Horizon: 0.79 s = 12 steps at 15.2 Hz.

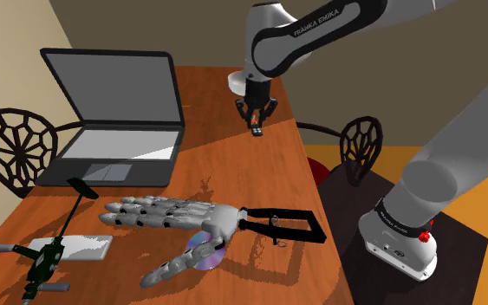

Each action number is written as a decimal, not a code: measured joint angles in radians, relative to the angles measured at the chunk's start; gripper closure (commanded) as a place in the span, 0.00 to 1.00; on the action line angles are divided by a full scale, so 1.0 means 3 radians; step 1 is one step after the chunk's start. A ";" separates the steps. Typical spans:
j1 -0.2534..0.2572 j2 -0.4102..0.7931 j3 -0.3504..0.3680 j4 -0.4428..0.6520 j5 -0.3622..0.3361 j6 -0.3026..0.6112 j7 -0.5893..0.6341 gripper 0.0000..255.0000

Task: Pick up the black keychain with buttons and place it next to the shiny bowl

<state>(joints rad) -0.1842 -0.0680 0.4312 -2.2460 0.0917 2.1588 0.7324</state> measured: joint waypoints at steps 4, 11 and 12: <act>-0.0151 0.0231 -0.0152 0.0252 -0.0127 -0.0051 -0.0227 1.00; -0.0367 0.0717 -0.0370 0.0831 -0.0324 -0.0186 -0.0561 1.00; -0.0386 0.0828 -0.0397 0.0957 -0.0361 -0.0206 -0.0593 1.00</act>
<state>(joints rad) -0.3001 0.1805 0.3120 -1.9588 -0.0164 2.0969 0.5545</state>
